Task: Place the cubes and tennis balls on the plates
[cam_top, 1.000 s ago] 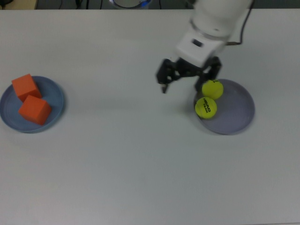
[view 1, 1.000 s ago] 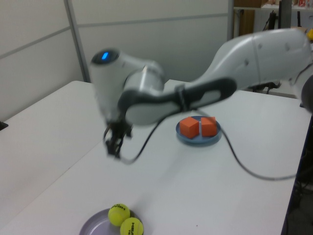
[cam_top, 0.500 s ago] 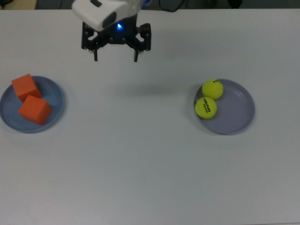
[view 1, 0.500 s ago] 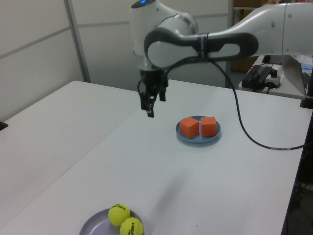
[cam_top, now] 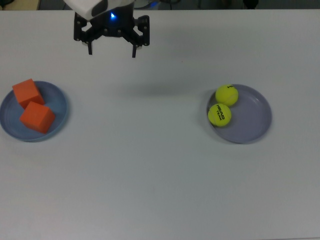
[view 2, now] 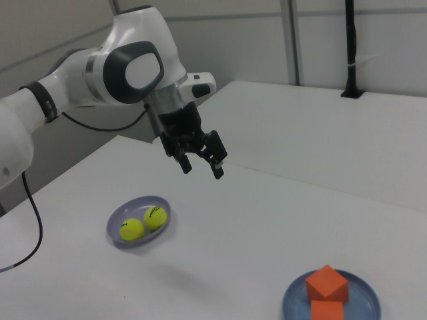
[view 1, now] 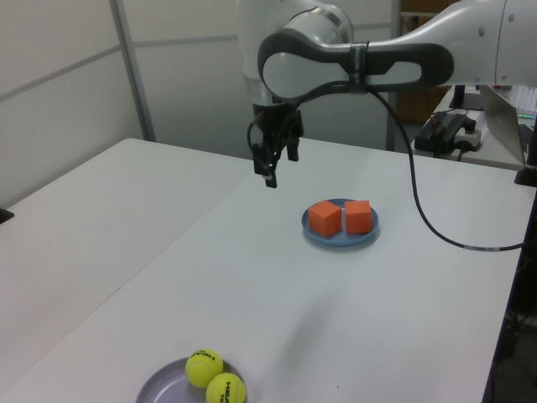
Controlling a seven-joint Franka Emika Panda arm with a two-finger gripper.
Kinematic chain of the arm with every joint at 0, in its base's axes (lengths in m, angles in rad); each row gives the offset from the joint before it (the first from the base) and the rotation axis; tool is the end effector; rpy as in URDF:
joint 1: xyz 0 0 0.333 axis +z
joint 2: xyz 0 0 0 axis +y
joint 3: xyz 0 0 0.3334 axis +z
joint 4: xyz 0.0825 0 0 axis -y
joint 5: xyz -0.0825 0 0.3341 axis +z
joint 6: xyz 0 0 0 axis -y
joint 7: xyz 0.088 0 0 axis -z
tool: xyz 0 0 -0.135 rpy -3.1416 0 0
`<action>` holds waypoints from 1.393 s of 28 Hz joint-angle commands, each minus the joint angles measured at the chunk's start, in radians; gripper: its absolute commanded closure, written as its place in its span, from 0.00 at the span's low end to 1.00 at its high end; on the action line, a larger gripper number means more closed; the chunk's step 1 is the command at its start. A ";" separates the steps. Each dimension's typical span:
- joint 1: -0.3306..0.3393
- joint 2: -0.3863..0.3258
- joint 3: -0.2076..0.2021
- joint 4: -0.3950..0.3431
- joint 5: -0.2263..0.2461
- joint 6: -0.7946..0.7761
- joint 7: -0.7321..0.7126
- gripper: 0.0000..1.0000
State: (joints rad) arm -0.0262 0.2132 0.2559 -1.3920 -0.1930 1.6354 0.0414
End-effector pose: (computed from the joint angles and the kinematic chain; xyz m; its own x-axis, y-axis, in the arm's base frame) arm 0.5724 0.0912 0.5847 0.9805 0.1922 0.0421 0.1849 -0.9731 0.1373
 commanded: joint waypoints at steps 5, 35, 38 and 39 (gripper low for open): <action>0.014 -0.037 -0.069 -0.025 0.032 -0.025 -0.025 0.00; 0.111 -0.032 -0.182 -0.027 0.037 -0.025 -0.041 0.00; 0.111 -0.031 -0.184 -0.027 0.035 -0.023 -0.041 0.00; 0.109 -0.032 -0.184 -0.027 0.035 -0.025 -0.041 0.00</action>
State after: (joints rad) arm 0.0697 0.2027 0.0971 -1.3952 -0.1899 1.6238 0.0239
